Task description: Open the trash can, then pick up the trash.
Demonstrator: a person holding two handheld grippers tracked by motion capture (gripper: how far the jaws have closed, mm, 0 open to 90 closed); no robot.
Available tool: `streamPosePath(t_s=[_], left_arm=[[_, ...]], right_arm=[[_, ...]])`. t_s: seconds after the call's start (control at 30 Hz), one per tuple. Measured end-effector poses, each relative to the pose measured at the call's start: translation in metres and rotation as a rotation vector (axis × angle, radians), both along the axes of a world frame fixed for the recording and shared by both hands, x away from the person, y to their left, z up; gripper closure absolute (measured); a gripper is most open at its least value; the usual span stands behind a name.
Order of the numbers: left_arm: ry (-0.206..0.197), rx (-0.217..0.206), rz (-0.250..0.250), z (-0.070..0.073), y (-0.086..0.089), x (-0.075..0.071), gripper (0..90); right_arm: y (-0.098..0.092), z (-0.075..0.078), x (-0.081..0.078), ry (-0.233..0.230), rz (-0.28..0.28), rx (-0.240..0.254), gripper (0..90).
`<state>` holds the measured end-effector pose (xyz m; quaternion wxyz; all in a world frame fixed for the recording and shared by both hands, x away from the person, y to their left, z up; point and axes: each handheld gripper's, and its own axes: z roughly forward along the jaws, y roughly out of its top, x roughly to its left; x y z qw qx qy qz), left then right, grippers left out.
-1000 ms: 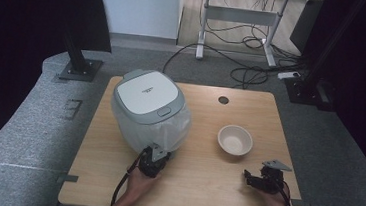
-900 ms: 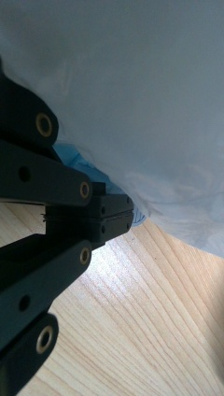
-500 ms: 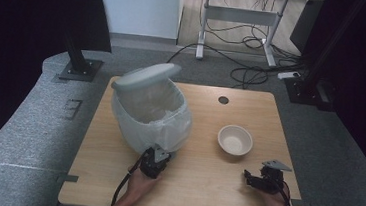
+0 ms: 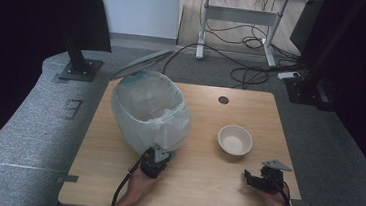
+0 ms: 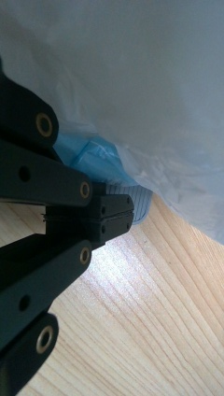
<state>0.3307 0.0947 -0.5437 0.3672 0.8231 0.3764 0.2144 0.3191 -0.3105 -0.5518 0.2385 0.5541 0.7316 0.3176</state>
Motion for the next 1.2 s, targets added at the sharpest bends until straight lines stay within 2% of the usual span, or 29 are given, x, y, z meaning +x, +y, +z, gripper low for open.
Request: streamPosePath(t_s=[0.27, 0.53, 0.83, 0.87, 1.03, 1.2], left_arm=[[0.000, -0.008, 0.004, 0.000, 0.000, 0.000, 90.0], [0.002, -0.010, 0.006, 0.000, 0.000, 0.000, 90.0], [-0.003, -0.010, 0.004, -0.001, 0.000, 0.000, 90.0], [-0.004, -0.009, 0.003, -0.001, 0.000, 0.000, 90.0], [-0.003, -0.008, 0.003, -0.001, 0.000, 0.000, 90.0], [-0.004, -0.007, 0.003, -0.001, 0.000, -0.001, 90.0]], right_arm=[[0.000, 0.000, 0.000, 0.000, 0.000, 0.000, 13.4], [-0.003, 0.003, -0.001, -0.012, -0.005, -0.010, 17.9], [-0.010, 0.023, 0.002, -0.059, -0.016, 0.066, 18.6], [-0.011, 0.030, 0.004, -0.072, -0.018, 0.080, 18.8], [-0.012, 0.039, 0.012, -0.088, -0.025, 0.087, 19.7], [-0.010, 0.049, 0.026, -0.098, -0.035, 0.092, 20.2]])
